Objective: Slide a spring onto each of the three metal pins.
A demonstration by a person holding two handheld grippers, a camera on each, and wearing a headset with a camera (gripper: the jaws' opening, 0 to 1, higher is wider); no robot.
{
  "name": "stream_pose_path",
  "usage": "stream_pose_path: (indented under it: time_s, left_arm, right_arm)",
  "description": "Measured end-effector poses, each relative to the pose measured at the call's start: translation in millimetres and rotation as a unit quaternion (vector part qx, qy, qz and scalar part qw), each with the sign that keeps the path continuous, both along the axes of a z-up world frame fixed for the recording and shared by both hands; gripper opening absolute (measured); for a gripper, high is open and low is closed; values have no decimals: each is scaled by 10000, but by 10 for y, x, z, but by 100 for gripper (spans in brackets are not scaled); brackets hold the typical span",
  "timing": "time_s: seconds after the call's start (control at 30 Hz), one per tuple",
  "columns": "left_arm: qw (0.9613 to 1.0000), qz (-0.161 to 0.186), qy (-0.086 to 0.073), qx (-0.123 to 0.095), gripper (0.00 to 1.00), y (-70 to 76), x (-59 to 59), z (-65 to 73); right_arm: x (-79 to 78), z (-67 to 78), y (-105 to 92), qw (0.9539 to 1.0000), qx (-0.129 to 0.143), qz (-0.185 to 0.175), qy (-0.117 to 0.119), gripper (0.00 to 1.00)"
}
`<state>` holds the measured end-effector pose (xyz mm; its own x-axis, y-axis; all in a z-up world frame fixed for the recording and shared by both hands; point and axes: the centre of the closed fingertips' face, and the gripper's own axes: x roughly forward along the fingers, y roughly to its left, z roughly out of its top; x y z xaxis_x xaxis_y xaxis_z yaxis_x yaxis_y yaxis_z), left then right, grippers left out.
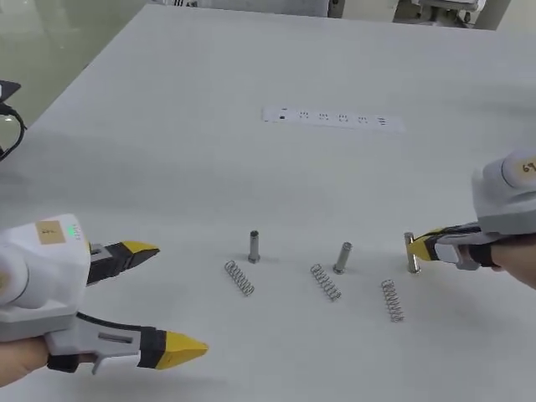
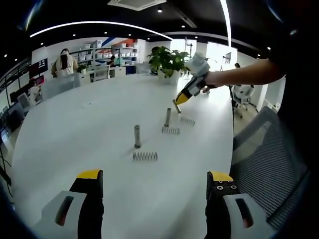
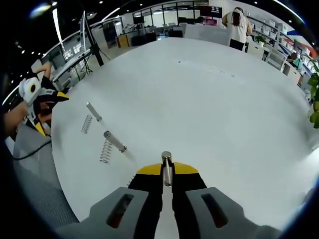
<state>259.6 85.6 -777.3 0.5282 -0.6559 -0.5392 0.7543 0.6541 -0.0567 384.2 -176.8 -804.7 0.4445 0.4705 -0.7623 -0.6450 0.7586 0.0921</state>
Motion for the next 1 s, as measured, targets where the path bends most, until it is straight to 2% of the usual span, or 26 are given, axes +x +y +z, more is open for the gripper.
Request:
stream_pose_path:
  time_s: [0.33, 0.67, 0.7, 0.77, 1.0]
  left_arm:
    - [10000, -4, -20, 15, 81, 2, 18, 15]
    - [10000, -40, -40, 23, 81, -50, 37, 41]
    - [10000, -38, -38, 27, 81, -50, 38, 41]
    - [10000, -38, -42, 34, 81, -48, 38, 42]
    - [10000, -12, -53, 55, 81, -32, 43, 42]
  right_arm:
    - [-32, 26, -23, 9998, 76, 53, -180, 3]
    - [-59, 102, 23, 9980, 376, 114, -493, 3]
    - [-56, 110, 28, 9973, 411, 126, -589, 3]
    - [-65, 92, 22, 9975, 440, 91, -553, 3]
    - [-87, 66, 26, 9955, 656, 27, -677, 3]
